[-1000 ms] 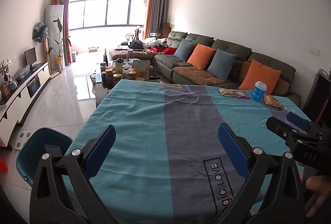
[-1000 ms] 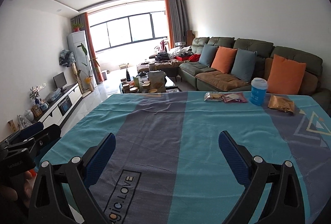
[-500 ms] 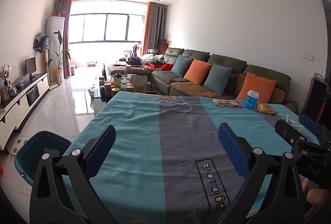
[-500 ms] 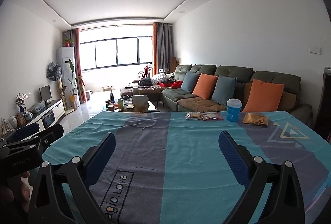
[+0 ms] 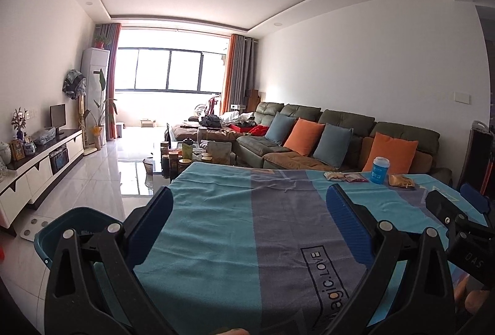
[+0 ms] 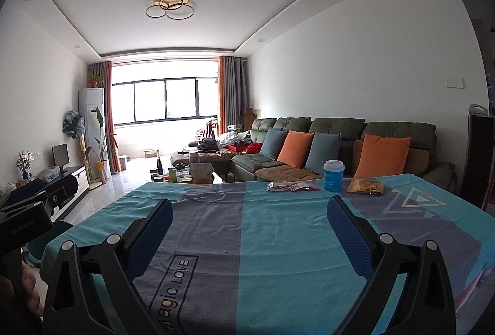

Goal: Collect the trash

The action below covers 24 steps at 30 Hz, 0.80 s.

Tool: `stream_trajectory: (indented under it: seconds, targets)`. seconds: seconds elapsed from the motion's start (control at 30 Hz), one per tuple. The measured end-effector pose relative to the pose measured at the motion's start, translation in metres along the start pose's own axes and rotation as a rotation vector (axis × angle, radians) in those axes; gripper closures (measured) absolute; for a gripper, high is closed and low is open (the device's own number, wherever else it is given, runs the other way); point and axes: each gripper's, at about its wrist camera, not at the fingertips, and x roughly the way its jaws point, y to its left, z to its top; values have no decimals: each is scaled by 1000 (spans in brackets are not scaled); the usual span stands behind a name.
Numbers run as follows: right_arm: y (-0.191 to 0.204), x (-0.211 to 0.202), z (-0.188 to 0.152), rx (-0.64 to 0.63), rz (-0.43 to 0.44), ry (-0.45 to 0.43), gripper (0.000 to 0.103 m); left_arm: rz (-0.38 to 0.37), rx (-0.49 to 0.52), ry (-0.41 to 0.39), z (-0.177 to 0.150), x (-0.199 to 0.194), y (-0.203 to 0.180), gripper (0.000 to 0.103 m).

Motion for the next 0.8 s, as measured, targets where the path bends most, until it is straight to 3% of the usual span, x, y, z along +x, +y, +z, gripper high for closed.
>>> stream_trajectory:
  seconds: [0.23, 0.8]
  targets:
    - [3, -14, -3, -39, -30, -31, 7, -24, 10, -7, -7, -12, -2, 5]
    - [3, -13, -8, -28, -32, 15, 7, 13, 3, -7, -9, -15, 1, 5]
